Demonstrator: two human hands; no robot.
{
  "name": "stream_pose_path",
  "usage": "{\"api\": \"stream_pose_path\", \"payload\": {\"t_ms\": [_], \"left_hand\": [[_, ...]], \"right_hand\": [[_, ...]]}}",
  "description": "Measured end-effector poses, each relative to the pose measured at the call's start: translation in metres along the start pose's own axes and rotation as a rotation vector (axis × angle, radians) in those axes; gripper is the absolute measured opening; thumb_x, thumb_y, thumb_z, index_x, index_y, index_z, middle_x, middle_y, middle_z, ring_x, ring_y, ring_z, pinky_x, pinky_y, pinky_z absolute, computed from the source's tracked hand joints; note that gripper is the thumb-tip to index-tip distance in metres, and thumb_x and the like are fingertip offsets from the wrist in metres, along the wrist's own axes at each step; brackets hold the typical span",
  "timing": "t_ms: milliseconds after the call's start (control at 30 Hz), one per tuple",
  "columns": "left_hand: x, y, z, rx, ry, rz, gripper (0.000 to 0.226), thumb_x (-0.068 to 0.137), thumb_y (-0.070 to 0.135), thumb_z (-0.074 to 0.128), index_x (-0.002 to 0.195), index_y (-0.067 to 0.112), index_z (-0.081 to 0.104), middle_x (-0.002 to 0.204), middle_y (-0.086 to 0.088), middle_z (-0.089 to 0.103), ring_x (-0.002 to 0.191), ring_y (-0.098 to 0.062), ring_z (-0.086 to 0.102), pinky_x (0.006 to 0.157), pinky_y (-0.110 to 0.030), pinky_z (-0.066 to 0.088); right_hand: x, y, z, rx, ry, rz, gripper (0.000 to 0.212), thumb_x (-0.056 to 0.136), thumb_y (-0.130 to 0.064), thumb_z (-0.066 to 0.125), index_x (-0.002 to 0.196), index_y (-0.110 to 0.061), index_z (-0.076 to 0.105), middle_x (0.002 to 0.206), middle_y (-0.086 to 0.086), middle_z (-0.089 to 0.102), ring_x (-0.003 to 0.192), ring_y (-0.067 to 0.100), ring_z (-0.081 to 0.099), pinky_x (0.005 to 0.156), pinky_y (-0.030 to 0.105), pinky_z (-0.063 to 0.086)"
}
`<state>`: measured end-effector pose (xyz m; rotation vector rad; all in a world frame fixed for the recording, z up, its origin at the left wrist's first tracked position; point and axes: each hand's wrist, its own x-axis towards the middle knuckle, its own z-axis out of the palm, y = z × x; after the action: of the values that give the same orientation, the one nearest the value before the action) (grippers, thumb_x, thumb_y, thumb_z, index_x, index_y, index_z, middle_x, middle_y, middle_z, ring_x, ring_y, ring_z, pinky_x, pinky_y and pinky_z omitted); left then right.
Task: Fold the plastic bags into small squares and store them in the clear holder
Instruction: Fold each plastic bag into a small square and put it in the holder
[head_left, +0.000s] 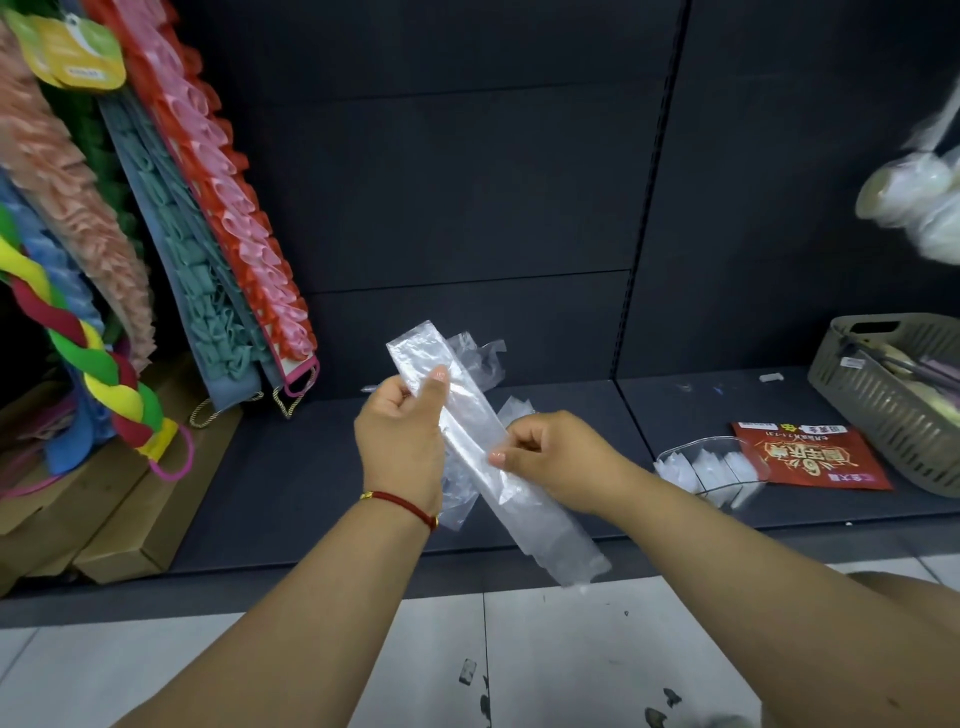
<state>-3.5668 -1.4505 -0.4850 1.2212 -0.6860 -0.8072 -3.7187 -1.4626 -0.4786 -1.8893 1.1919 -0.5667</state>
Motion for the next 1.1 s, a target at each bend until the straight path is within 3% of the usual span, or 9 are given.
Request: {"api": "stream_pose_path", "payload": {"t_ms": [100,233,333,433,567,767,900,1000,1100], "left_hand": [[0.008,0.005,-0.004,0.059,0.064,0.096,0.035,0.086,0.031,0.073,0.059,0.022,0.052,0.056,0.004,0.044,0.056,-0.014,0.039,0.055,-0.029,0.039],[0.020,0.017,-0.011,0.062,0.138,0.149,0.027,0.089,0.035,0.069,0.073,0.016,0.059,0.065,0.001,0.051,0.060,-0.008,0.046,0.060,-0.027,0.046],[0.014,0.023,-0.010,-0.143,-0.181,-0.085,0.049,0.085,0.053,0.058,0.102,0.008,0.066,0.086,-0.009,0.069,0.075,-0.016,0.065,0.069,-0.029,0.056],[-0.008,0.014,-0.005,0.016,-0.417,-0.296,0.035,0.087,0.044,0.060,0.094,0.012,0.071,0.083,-0.006,0.074,0.075,-0.016,0.069,0.068,-0.028,0.054],[-0.012,0.003,-0.004,0.128,-0.367,-0.205,0.015,0.089,0.015,0.068,0.087,0.001,0.073,0.086,-0.017,0.074,0.080,-0.028,0.067,0.084,-0.041,0.056],[-0.011,0.003,-0.005,0.233,-0.342,-0.147,0.020,0.086,0.017,0.072,0.087,-0.003,0.072,0.092,-0.025,0.072,0.091,-0.045,0.068,0.091,-0.051,0.055],[-0.007,0.002,-0.004,0.139,-0.322,-0.260,0.031,0.088,0.026,0.070,0.088,-0.005,0.071,0.092,-0.026,0.069,0.084,-0.032,0.057,0.089,-0.046,0.050],[-0.010,0.002,-0.003,0.137,-0.300,-0.293,0.027,0.091,0.027,0.067,0.093,0.000,0.073,0.097,-0.020,0.073,0.088,-0.028,0.064,0.095,-0.046,0.050],[-0.012,0.006,-0.002,0.130,-0.276,-0.266,0.027,0.090,0.032,0.068,0.089,0.006,0.074,0.095,-0.017,0.074,0.090,-0.028,0.066,0.097,-0.047,0.051]], "right_hand": [[-0.001,-0.001,0.001,-0.062,-0.072,0.022,0.048,0.094,-0.028,0.063,0.056,-0.018,0.035,0.052,-0.009,0.033,0.042,0.005,0.027,0.044,0.017,0.025],[-0.003,-0.002,0.003,-0.063,-0.117,0.048,0.048,0.097,-0.030,0.058,0.058,-0.018,0.031,0.055,-0.005,0.031,0.047,0.008,0.026,0.046,0.021,0.025],[-0.002,-0.002,0.001,0.072,-0.027,0.080,0.040,0.098,-0.029,0.056,0.064,-0.014,0.043,0.057,-0.003,0.037,0.051,0.011,0.032,0.051,0.025,0.030],[0.001,-0.003,-0.003,0.173,0.079,0.076,0.035,0.098,-0.027,0.056,0.072,-0.003,0.057,0.061,0.007,0.053,0.057,0.013,0.043,0.057,0.026,0.037],[0.002,-0.002,0.000,0.256,0.104,0.070,0.037,0.097,-0.025,0.058,0.082,0.008,0.057,0.071,0.013,0.048,0.066,0.020,0.040,0.064,0.031,0.035],[0.004,-0.002,0.004,0.416,0.235,0.055,0.022,0.093,-0.022,0.064,0.077,-0.007,0.062,0.064,0.000,0.056,0.058,0.010,0.048,0.058,0.024,0.043],[0.006,0.000,0.004,0.527,0.293,0.070,0.026,0.094,-0.016,0.062,0.069,-0.010,0.058,0.057,-0.003,0.052,0.051,0.009,0.044,0.050,0.021,0.041],[0.006,0.000,0.007,0.555,0.274,0.081,0.024,0.095,-0.018,0.061,0.075,-0.005,0.064,0.069,0.004,0.061,0.064,0.015,0.053,0.062,0.027,0.046],[0.006,0.000,0.008,0.516,0.206,0.072,0.034,0.093,-0.022,0.065,0.088,0.011,0.059,0.075,0.013,0.055,0.069,0.021,0.046,0.067,0.034,0.040]]}}
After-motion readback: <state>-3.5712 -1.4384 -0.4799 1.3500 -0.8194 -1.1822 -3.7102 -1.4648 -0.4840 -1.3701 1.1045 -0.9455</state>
